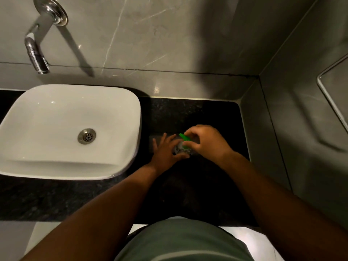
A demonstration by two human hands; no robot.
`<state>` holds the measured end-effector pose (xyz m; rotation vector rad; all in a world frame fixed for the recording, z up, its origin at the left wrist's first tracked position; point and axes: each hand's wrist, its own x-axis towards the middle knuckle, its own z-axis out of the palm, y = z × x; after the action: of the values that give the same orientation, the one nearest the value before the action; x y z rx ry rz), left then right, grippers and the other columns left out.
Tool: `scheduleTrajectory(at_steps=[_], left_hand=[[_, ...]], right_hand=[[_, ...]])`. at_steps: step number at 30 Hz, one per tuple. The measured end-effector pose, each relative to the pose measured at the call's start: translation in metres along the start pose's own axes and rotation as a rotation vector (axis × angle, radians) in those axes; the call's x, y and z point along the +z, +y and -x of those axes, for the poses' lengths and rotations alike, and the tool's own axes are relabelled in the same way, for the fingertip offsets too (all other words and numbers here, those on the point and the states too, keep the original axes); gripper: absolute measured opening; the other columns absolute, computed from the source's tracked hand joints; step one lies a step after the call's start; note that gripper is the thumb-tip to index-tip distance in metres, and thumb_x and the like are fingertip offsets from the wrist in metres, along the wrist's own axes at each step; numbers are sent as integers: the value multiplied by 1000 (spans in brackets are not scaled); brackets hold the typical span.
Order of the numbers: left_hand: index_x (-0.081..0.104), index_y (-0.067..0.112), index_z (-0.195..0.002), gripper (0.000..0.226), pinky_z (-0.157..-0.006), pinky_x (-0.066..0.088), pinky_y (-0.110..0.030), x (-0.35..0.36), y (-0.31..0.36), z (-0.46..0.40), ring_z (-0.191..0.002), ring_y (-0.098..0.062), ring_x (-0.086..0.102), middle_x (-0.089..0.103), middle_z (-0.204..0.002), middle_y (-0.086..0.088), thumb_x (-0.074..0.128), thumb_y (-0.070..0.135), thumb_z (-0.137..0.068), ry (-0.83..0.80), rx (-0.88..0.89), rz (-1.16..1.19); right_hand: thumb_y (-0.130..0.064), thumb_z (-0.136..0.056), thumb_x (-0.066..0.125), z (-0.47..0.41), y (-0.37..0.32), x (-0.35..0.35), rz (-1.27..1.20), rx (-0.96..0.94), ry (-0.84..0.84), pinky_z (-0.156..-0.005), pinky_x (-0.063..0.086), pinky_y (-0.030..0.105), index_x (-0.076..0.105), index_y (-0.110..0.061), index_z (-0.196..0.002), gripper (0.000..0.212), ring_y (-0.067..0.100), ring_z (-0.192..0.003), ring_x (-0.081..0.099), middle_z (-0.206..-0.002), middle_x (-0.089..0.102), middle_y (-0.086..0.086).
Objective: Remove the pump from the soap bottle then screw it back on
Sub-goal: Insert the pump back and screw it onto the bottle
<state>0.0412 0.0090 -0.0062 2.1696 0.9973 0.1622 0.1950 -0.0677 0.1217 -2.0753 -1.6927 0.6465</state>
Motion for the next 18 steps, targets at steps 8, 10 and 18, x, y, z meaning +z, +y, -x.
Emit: scheduleTrajectory(at_steps=[8, 10, 18], left_hand=[[42, 39, -138, 77, -108, -15, -60, 0, -4, -3, -145, -25, 3, 33, -153, 2, 64, 69, -70, -10, 13, -17], [43, 40, -137, 76, -107, -15, -61, 0, -4, -3, -145, -25, 4, 34, -152, 2, 63, 69, -70, -2, 19, -11], [46, 43, -132, 68, -106, -18, -58, 0, -2, -2, -145, -23, 5, 36, -150, 5, 64, 67, -71, 7, 4, 20]], right_hand=[[-28, -83, 65, -27, -22, -33, 421, -229, -445, -89, 50, 42, 70, -32, -106, 24, 22, -101, 61, -112, 61, -1], [-28, -81, 67, -31, -24, -36, 511, -311, -516, -87, 53, 42, 71, -31, -105, 24, 21, -98, 62, -110, 62, -2], [-30, -82, 66, -41, -22, -42, 631, -509, -604, -86, 51, 42, 68, -32, -109, 27, 23, -103, 58, -115, 60, 0]])
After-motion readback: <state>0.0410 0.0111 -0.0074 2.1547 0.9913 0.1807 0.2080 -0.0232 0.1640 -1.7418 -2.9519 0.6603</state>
